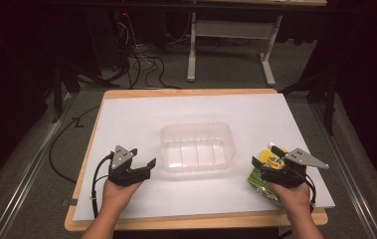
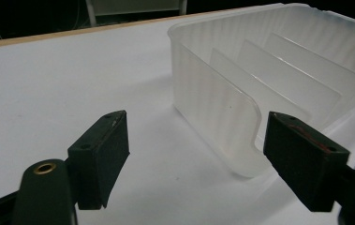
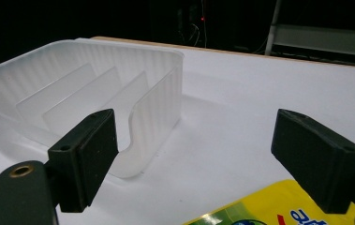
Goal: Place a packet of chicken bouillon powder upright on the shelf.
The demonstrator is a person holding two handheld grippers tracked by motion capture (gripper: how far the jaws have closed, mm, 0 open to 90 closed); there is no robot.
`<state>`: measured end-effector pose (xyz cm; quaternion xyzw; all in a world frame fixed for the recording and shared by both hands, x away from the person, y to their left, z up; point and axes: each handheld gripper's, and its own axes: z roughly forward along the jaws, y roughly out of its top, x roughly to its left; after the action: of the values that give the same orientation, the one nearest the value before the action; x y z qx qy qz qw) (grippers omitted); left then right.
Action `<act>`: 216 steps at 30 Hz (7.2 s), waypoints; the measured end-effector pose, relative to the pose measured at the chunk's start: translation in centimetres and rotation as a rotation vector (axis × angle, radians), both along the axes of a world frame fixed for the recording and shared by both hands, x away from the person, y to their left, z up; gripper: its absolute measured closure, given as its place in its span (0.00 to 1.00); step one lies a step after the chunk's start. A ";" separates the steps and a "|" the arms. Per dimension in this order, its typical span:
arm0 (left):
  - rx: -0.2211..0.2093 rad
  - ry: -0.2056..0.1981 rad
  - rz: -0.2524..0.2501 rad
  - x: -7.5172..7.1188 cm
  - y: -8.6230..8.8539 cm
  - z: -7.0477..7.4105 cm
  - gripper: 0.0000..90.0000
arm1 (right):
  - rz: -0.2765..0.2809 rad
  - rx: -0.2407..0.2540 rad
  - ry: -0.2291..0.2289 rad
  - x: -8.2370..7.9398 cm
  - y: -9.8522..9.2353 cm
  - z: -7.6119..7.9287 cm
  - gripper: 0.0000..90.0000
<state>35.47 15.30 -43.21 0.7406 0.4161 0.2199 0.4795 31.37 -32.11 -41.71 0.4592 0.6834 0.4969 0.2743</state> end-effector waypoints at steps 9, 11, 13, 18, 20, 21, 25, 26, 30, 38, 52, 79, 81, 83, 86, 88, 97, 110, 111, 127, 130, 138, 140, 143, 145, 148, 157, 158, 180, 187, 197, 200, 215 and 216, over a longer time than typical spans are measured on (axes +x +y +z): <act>-0.001 -0.003 0.035 0.4 0.7 -0.2 0.36 | -0.043 -0.022 -0.007 -0.6 -1.6 -0.4 0.27; -0.008 0.003 0.037 0.5 0.9 -0.2 0.39 | -0.050 -0.021 -0.009 -0.7 -1.8 -0.4 0.28; -0.008 0.008 0.049 0.7 1.2 -0.3 0.42 | -0.069 -0.027 -0.014 -0.9 -2.3 -0.4 0.30; 0.022 -0.003 0.065 1.3 1.5 -0.7 0.42 | -0.116 -0.052 -0.006 -1.6 -3.5 -0.6 0.35; 0.043 -0.008 0.070 1.5 1.5 -0.8 0.43 | -0.133 -0.061 0.002 -1.9 -4.0 -0.7 0.38; 0.043 -0.008 0.070 1.5 1.5 -0.8 0.43 | -0.141 -0.068 0.008 -2.1 -4.3 -0.8 0.40; 0.029 0.011 0.067 2.4 1.7 -0.9 0.46 | -0.164 -0.083 0.037 -2.7 -5.3 -1.2 0.45; 0.004 0.012 0.068 2.5 1.8 -0.9 0.46 | -0.177 -0.083 0.049 -3.0 -5.6 -1.3 0.47; -0.048 0.026 0.073 3.2 1.2 -0.7 0.48 | -0.211 -0.086 0.094 -4.3 -6.8 -2.0 0.55; -0.034 -0.012 0.093 4.0 0.0 0.0 0.47 | -0.248 -0.084 0.204 -7.1 -9.1 -3.7 0.77; -0.070 -0.004 0.064 4.4 -0.9 -0.2 0.47 | -0.207 -0.038 0.379 -7.9 -9.8 -5.9 1.00; -0.034 0.008 0.093 3.3 1.1 -0.4 0.48 | -0.093 -0.050 0.346 -5.0 -7.1 -5.7 1.00; -0.034 0.009 0.094 3.2 1.2 -0.4 0.48 | -0.089 -0.049 0.343 -4.8 -7.0 -5.6 1.00; -0.036 0.013 0.098 3.1 1.5 -0.4 0.48 | -0.084 -0.047 0.345 -4.6 -6.9 -5.7 1.00; -0.034 0.016 0.105 2.8 2.0 -0.5 0.48 | -0.067 -0.055 0.346 -3.9 -6.2 -5.6 1.00; -0.034 0.016 0.107 2.7 2.0 -0.5 0.48 | -0.057 -0.062 0.340 -3.7 -6.1 -5.6 1.00; -0.017 0.022 0.112 2.0 2.9 -0.6 0.48 | -0.081 -0.083 0.249 -1.9 -5.1 -4.5 1.00; -0.009 0.021 0.125 1.0 4.0 -0.5 0.48 | -0.207 -0.018 0.225 0.4 -7.8 -3.5 0.84; -0.009 0.021 0.125 1.0 4.0 -0.5 0.48 | -0.207 -0.018 0.225 0.4 -7.8 -3.5 0.84; 0.030 0.030 0.083 1.3 2.9 -1.0 0.47 | -0.386 0.240 0.367 2.6 -14.1 -5.0 0.46; 0.028 0.028 0.078 1.2 2.9 -0.9 0.47 | -0.385 0.250 0.382 2.7 -14.1 -5.2 0.45; 0.032 0.021 0.078 1.1 2.9 -0.9 0.47 | -0.397 0.292 0.420 2.8 -14.5 -5.9 0.47; 0.033 0.021 0.081 1.1 3.0 -0.9 0.47 | -0.381 0.312 0.421 2.8 -14.5 -6.0 0.50; 0.035 0.024 0.080 1.2 3.0 -0.9 0.47 | -0.358 0.310 0.416 2.8 -14.5 -6.1 0.50; 0.039 0.026 0.078 1.2 2.9 -1.0 0.47 | -0.360 0.305 0.415 2.9 -14.4 -6.1 0.50; 0.041 0.027 0.077 1.2 2.8 -1.0 0.47 | -0.354 0.326 0.402 2.7 -14.5 -6.1 0.52; 0.048 0.028 0.073 1.2 2.6 -1.1 0.47 | -0.302 0.377 0.350 2.3 -14.0 -5.1 0.57; 0.047 0.027 0.073 1.2 2.6 -1.1 0.47 | -0.292 0.364 0.345 2.3 -13.8 -5.0 0.57; 0.053 0.027 0.063 1.2 2.4 -1.1 0.48 | -0.241 0.367 0.462 4.5 -13.3 -6.5 0.64; 0.059 0.027 0.058 1.3 2.2 -1.2 0.49 | -0.221 0.287 0.401 4.0 -13.0 -6.0 1.00; 0.039 0.017 0.047 1.1 2.2 -0.9 0.49 | -0.201 0.235 0.251 2.1 -11.7 -3.1 1.00; 0.031 0.015 0.042 1.1 2.1 -0.9 0.49 | -0.190 0.234 0.193 1.2 -11.0 -1.8 1.00; 0.026 0.014 0.037 1.1 2.2 -0.8 0.49 | -0.089 0.189 -0.042 -1.7 -6.3 3.5 1.00; 0.025 0.013 0.038 1.1 2.2 -0.8 0.49 | -0.081 0.179 -0.065 -2.0 -5.8 4.0 1.00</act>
<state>36.54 17.48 -44.05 0.7399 0.4304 0.2296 0.4632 29.35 -37.95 -37.69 0.4927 0.6081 0.5590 0.2740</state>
